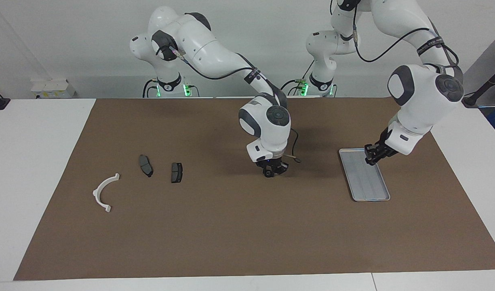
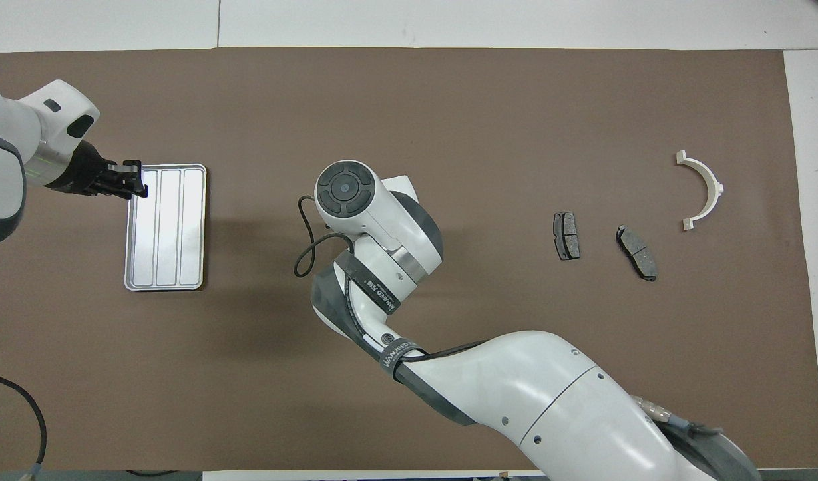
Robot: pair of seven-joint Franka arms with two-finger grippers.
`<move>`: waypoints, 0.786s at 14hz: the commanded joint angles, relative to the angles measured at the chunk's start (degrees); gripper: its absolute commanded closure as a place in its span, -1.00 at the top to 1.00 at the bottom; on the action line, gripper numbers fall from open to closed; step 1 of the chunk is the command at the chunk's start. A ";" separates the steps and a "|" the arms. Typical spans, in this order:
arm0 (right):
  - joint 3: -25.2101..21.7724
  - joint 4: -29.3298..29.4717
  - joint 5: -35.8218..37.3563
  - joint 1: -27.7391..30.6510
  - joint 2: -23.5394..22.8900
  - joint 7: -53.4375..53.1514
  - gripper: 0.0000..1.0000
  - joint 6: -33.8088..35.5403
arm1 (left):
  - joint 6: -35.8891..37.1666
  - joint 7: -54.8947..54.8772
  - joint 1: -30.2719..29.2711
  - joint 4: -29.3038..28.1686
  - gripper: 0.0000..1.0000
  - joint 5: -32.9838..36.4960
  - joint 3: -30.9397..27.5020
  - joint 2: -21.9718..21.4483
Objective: Place bearing gear from tray to pile
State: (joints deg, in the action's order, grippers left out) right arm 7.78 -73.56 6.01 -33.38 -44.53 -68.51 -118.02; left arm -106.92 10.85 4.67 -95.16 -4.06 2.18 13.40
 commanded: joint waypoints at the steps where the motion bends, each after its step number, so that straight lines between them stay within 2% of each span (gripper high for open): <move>1: 0.57 -0.71 0.22 1.47 1.29 1.88 -1.00 3.20 | 0.23 10.57 7.01 0.68 -1.00 3.52 -0.69 0.40; 4: 0.31 6.30 0.23 8.21 3.83 15.63 -1.00 15.42 | -0.04 12.53 9.04 0.42 -1.00 3.53 -0.69 0.31; 6: 0.22 6.50 0.23 14.36 7.25 28.62 -1.00 19.04 | -0.04 12.88 9.30 -0.20 -1.00 3.62 -0.69 0.13; 9: 0.22 6.24 1.98 23.59 8.59 49.89 -1.00 18.36 | -4.42 20.41 15.44 -3.45 -1.00 4.06 -0.69 -0.05; 11: 0.31 3.01 1.98 28.61 8.58 59.76 -1.00 13.11 | -7.49 27.87 21.41 -2.76 -1.00 4.67 -0.78 3.27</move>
State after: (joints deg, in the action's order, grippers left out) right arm 6.93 -66.96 6.82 -8.08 -35.84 -16.13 -100.42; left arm -110.69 32.12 20.61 -97.57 -1.24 2.24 14.26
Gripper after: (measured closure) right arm 0.652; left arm 0.762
